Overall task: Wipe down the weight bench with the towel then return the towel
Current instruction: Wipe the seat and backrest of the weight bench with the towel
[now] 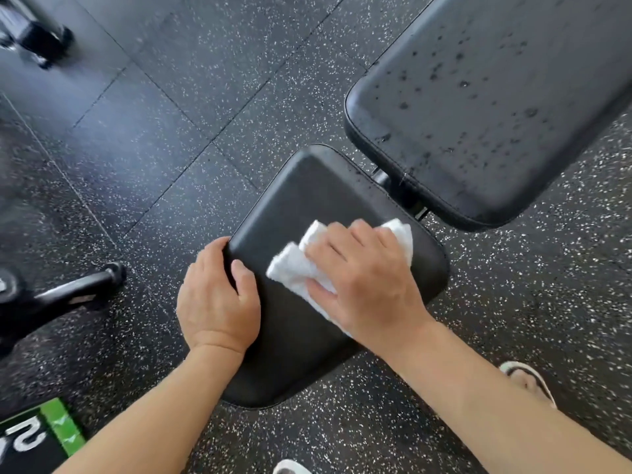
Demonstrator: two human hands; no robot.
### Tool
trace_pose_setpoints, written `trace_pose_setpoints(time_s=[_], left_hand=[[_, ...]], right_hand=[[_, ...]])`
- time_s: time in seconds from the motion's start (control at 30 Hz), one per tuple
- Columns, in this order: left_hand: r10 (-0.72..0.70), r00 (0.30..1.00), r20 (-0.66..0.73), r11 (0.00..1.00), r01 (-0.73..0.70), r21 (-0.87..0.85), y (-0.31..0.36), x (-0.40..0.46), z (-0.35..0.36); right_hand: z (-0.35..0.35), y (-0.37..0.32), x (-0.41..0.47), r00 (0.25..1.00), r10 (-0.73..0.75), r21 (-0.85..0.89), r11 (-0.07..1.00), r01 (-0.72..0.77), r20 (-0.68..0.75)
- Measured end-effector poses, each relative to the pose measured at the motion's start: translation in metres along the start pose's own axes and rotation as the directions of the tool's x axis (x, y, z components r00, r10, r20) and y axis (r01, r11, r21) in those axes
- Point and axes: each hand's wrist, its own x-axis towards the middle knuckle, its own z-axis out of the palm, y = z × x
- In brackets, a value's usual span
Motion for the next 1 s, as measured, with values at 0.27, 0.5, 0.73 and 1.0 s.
trace_pose_setpoints(time_s=[0.27, 0.5, 0.73, 1.0], left_hand=[[-0.016, 1.000, -0.014, 0.999, 0.015, -0.036, 0.001, -0.002, -0.002], [-0.011, 1.000, 0.007, 0.999, 0.011, -0.047, -0.001, -0.002, -0.003], [-0.013, 1.000, 0.024, 0.999, 0.013, -0.030, -0.001, 0.000, -0.005], [-0.009, 1.000, 0.016, 1.000, 0.009, -0.006, -0.001, 0.001, -0.002]], right_hand=[[0.048, 0.003, 0.124, 0.996, 0.030, -0.045, 0.998, -0.034, -0.082], [-0.020, 0.022, 0.000, 0.998, 0.064, 0.037, 0.997, -0.065, 0.023], [-0.015, 0.041, 0.019, 0.998, -0.014, 0.096, 0.995, 0.007, 0.064], [0.044, 0.037, 0.146, 0.993, 0.114, 0.170, 0.979, -0.114, 0.007]])
